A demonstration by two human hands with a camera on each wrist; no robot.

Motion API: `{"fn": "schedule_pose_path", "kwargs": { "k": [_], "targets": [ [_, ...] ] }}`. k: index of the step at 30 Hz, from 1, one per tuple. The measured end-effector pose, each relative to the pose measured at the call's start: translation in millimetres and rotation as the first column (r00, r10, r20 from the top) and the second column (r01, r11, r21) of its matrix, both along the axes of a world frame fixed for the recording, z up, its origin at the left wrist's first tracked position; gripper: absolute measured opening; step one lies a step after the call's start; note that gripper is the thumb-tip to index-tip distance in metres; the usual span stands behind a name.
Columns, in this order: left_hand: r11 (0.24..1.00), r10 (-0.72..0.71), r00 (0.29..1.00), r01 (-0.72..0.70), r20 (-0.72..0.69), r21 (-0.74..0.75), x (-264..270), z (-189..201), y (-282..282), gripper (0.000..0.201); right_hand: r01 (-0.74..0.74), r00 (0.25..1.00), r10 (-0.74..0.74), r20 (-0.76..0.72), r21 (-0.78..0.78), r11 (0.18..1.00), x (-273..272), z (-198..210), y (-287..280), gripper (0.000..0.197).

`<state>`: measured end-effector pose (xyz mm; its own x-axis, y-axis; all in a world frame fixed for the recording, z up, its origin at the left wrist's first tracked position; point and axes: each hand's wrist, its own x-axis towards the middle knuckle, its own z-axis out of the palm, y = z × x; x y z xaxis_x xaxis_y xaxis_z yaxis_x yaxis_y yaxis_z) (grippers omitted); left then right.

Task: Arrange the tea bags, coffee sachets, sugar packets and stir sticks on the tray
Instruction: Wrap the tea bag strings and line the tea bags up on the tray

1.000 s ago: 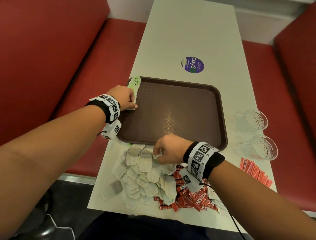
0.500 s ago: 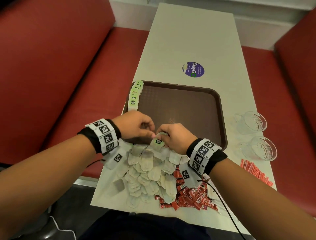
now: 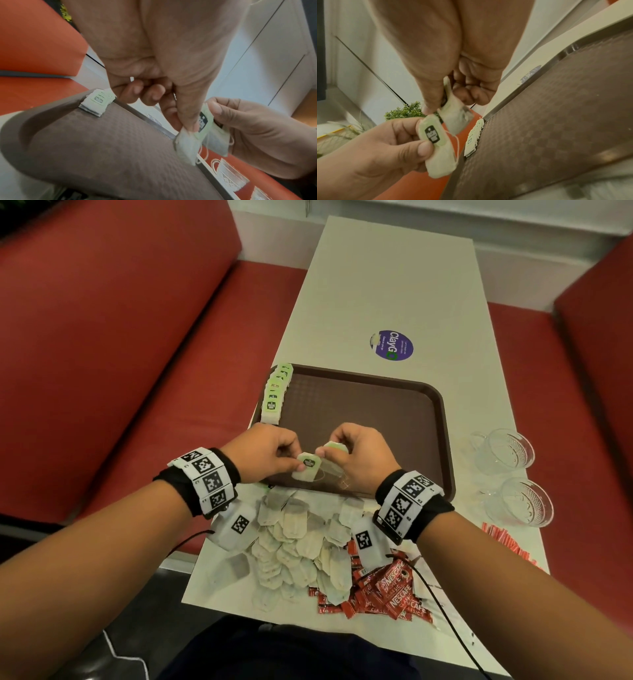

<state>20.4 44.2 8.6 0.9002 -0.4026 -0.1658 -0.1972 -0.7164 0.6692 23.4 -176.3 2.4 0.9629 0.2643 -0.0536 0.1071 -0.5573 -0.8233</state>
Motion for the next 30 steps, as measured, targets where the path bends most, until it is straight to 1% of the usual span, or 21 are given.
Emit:
{"fn": "schedule_pose_path", "kwargs": {
  "k": [3, 5, 7, 10, 12, 13, 16, 19, 21, 22, 24, 27, 29, 30],
  "targets": [
    [0.993, 0.080, 0.997, -0.078, 0.018, -0.085, 2, -1, 10, 0.015, -0.001, 1.000, 0.002, 0.009, -0.029, 1.000, 2, 2, -2, 0.024],
    [0.984, 0.109, 0.993, -0.104, 0.032, -0.142, 4, -1, 15, 0.015, -0.054, 0.998, 0.053, -0.028, -0.025, 0.998, 3, 4, -2, 0.020],
    [0.977, 0.129, 0.990, -0.117, 0.054, -0.179, 6, -1, 17, 0.014, -0.110, 0.991, 0.111, -0.078, 0.020, 0.994, 3, 4, 0, 0.019],
    [0.972, 0.138, 0.986, -0.117, 0.094, -0.203, 9, 1, 15, 0.010, -0.168, 0.983, 0.171, -0.069, 0.043, 0.985, 3, 5, 7, 0.014],
    [0.971, 0.129, 0.987, -0.107, 0.093, -0.216, 10, 3, 13, 0.007, -0.201, 0.978, 0.202, -0.053, 0.035, 0.979, 4, 4, 12, 0.022],
    [0.969, 0.125, 0.988, -0.103, 0.088, -0.223, 11, 3, 12, 0.007, -0.207, 0.977, 0.208, -0.038, 0.020, 0.978, 5, 3, 15, 0.024],
    [0.965, 0.131, 0.988, -0.108, 0.082, -0.239, 12, 2, 11, 0.007, -0.206, 0.978, 0.207, 0.012, -0.036, 0.978, 8, -1, 21, 0.011],
    [0.965, 0.129, 0.990, -0.112, 0.054, -0.235, 13, -2, 13, 0.005, -0.254, 0.967, 0.255, 0.003, -0.105, 0.962, 11, -2, 25, 0.009],
    [0.964, 0.162, 0.987, -0.154, 0.019, -0.215, 17, -7, 18, 0.003, -0.266, 0.964, 0.267, -0.011, -0.141, 0.954, 13, -3, 26, 0.009],
    [0.962, 0.201, 0.980, -0.195, 0.012, -0.193, 21, -10, 21, 0.003, -0.258, 0.966, 0.257, -0.028, -0.147, 0.955, 13, -3, 26, 0.008],
    [0.948, 0.308, 0.951, -0.306, 0.017, -0.094, 32, -18, 30, 0.004, -0.242, 0.968, 0.233, -0.090, -0.107, 0.964, 14, -2, 25, 0.011],
    [0.898, 0.423, 0.906, -0.423, 0.031, 0.118, 53, -31, 45, 0.012, -0.225, 0.964, 0.214, -0.158, -0.056, 0.973, 15, 0, 24, 0.010],
    [0.863, 0.477, 0.878, -0.473, 0.021, 0.179, 64, -40, 51, 0.015, -0.207, 0.966, 0.192, -0.174, -0.072, 0.976, 16, 0, 23, 0.004],
    [0.852, 0.494, 0.869, -0.489, 0.022, 0.188, 70, -44, 51, 0.015, -0.197, 0.968, 0.180, -0.176, -0.081, 0.977, 16, 0, 23, 0.004]
  ]
}}
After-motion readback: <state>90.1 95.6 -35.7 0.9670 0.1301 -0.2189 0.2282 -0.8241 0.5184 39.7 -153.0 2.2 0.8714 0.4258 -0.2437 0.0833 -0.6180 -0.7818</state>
